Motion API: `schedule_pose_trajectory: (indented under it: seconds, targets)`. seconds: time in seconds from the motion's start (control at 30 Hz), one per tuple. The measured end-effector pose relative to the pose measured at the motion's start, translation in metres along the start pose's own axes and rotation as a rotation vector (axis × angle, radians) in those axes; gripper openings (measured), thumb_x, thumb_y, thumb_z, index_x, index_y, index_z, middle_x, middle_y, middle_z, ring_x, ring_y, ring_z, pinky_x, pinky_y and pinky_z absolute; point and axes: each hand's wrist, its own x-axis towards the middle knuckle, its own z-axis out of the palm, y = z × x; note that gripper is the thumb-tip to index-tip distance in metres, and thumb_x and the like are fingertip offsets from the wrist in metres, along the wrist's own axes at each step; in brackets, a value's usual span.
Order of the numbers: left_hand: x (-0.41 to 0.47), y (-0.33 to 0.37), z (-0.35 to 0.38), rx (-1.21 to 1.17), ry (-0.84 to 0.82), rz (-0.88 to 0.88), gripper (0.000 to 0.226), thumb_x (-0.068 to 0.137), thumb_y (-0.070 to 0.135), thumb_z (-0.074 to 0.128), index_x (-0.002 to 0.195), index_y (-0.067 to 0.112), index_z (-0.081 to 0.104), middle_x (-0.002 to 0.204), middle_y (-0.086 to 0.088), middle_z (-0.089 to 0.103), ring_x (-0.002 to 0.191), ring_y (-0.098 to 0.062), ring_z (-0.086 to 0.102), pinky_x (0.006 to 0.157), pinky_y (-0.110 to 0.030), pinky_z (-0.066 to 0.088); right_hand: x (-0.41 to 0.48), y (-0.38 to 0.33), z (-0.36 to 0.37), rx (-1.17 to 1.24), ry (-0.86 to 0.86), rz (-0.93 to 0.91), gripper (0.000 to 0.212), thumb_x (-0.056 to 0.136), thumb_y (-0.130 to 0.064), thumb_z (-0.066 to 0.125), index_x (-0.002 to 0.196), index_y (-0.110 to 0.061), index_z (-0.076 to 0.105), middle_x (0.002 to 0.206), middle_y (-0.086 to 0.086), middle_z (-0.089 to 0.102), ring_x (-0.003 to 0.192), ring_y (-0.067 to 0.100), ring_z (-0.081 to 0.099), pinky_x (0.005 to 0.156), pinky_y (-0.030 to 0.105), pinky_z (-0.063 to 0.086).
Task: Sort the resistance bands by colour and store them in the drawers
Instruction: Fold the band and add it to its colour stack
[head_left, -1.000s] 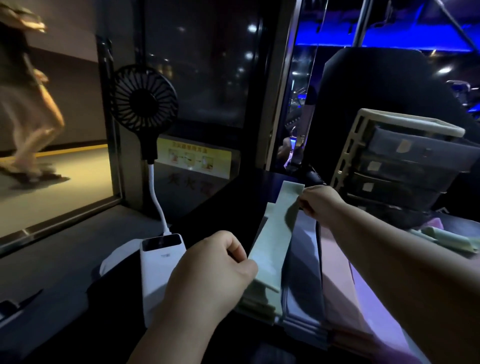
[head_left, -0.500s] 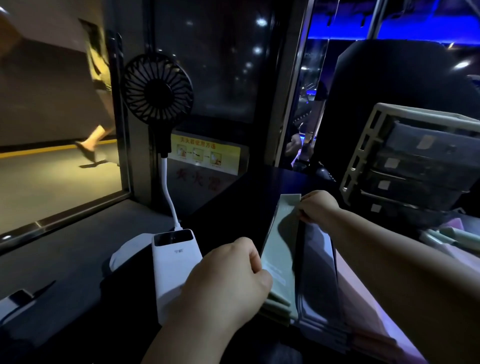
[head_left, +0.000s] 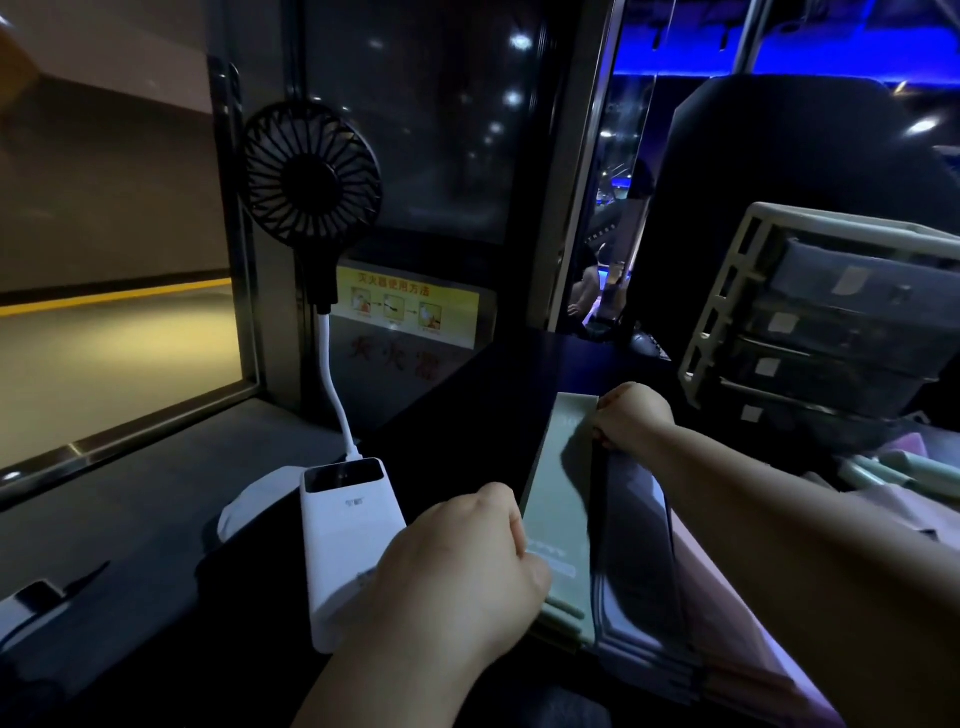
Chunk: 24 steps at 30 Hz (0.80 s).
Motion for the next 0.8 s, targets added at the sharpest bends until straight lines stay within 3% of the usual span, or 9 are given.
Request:
schedule_pose_trajectory:
  seconds: [0.2,0.37,0.57,0.67,0.77,0.8]
  targets:
    - [0.001,0.001,0.000,-0.015,0.037,0.001,0.011,0.086,0.036,0.054,0.085,0.027,0.048,0.079,0.006,0.058,0.085,-0.011,0.057,0.068,-0.029,0.044,0.000,0.001,-0.001,-0.042,0.087,-0.026,0.013,0.071,-0.007,0.058,0.078,-0.008,0.069,0.074,0.015,0.071,0.075,0.034,0.070,0.074,0.043,0.060]
    - [0.007,0.003,0.003,-0.049,0.095,-0.002,0.017,0.089,0.042,0.055,0.084,0.028,0.047,0.075,0.006,0.055,0.080,-0.013,0.056,0.064,-0.028,0.043,-0.008,-0.001,-0.009,-0.075,0.074,-0.071,0.013,0.077,-0.019,0.072,0.077,-0.006,0.072,0.078,0.014,0.073,0.077,0.032,0.070,0.074,0.037,0.058]
    - [0.013,0.014,0.010,-0.084,0.163,0.004,0.025,0.093,0.048,0.053,0.083,0.026,0.047,0.074,0.005,0.055,0.077,-0.013,0.055,0.060,-0.029,0.038,-0.014,0.007,-0.022,-0.019,0.024,-0.095,0.030,0.082,-0.034,0.075,0.064,-0.011,0.069,0.062,0.007,0.069,0.054,0.018,0.060,0.057,0.025,0.045]
    - [0.014,0.025,0.014,-0.080,0.207,0.021,0.027,0.093,0.049,0.052,0.081,0.025,0.046,0.074,0.004,0.055,0.077,-0.014,0.056,0.058,-0.029,0.036,-0.020,0.016,-0.032,0.021,0.015,-0.089,0.033,0.082,-0.033,0.075,0.058,-0.014,0.062,0.065,0.010,0.071,0.057,0.020,0.064,0.055,0.026,0.047]
    - [0.015,0.038,0.019,-0.099,0.208,0.044,0.028,0.093,0.049,0.052,0.083,0.024,0.046,0.078,0.003,0.059,0.079,-0.016,0.059,0.062,-0.030,0.042,-0.025,0.029,-0.045,0.149,0.036,-0.069,0.028,0.081,-0.026,0.078,0.065,-0.014,0.059,0.057,0.005,0.063,0.057,0.021,0.064,0.066,0.037,0.058]
    - [0.015,0.044,0.021,-0.104,0.202,0.053,0.028,0.093,0.049,0.052,0.082,0.024,0.046,0.078,0.003,0.059,0.079,-0.016,0.059,0.063,-0.030,0.043,-0.027,0.035,-0.051,0.167,0.051,-0.062,0.025,0.080,-0.026,0.079,0.069,-0.013,0.060,0.057,0.004,0.063,0.055,0.019,0.062,0.064,0.034,0.057]
